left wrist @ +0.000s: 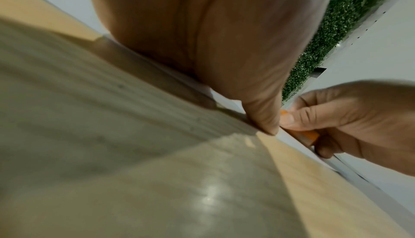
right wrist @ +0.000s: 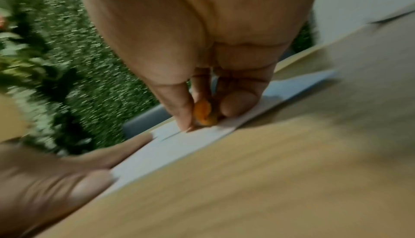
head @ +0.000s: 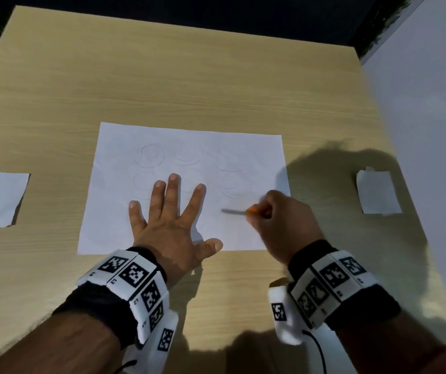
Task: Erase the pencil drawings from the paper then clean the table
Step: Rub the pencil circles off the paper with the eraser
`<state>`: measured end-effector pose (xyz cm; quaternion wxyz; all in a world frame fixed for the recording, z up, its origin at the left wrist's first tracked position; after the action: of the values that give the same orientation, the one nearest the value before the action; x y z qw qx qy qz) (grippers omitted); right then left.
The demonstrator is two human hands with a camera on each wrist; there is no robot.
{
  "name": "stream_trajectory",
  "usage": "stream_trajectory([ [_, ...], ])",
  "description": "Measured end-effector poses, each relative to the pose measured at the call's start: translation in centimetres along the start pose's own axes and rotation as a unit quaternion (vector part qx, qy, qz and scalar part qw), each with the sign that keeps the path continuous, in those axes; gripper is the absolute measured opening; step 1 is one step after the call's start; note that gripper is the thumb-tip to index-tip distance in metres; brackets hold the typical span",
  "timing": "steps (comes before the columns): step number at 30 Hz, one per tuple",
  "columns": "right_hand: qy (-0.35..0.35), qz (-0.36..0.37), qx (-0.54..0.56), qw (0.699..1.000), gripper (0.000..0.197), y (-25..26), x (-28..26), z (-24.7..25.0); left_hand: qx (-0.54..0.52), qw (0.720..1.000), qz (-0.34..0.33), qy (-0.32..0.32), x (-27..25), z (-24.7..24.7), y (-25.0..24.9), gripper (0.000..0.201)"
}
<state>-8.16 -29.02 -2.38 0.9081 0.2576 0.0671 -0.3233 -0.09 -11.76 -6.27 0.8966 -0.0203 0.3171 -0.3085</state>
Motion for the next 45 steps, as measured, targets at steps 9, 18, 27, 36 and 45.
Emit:
stream_trajectory([
  [9,0.069,0.074,0.021,0.995,0.029,2.5,-1.7,-2.0,0.006,1.000,0.000,-0.009,0.0,-0.1,0.0,0.094],
  [18,0.058,0.038,0.018,0.997,0.013,1.4,-1.0,-0.4,0.002,1.000,-0.001,0.000,0.0,-0.1,0.0,0.094],
  [27,-0.015,-0.025,-0.018,0.999,0.018,-1.1,0.2,1.5,-0.003,1.000,0.000,0.014,-0.5,-0.1,-0.1,0.096],
  [36,0.045,0.049,-0.015,0.998,0.019,1.9,0.0,-1.4,0.001,1.000,0.005,0.025,-2.1,-1.3,-0.4,0.096],
  [45,0.094,0.089,0.026,0.991,0.014,3.8,-1.1,-2.5,0.001,1.000,0.007,0.028,-2.1,-1.3,-0.6,0.095],
])
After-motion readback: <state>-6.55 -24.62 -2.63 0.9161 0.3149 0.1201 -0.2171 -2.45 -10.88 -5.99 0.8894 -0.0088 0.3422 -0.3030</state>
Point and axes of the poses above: each hand's wrist, its own x-axis towards the middle knuckle, its own z-axis out of the back of the hand, y = z × x, the point moved 3 cm from there along x, towards the middle knuckle, and after that the axes turned 1 degree about -z, right-handed, at the moved point
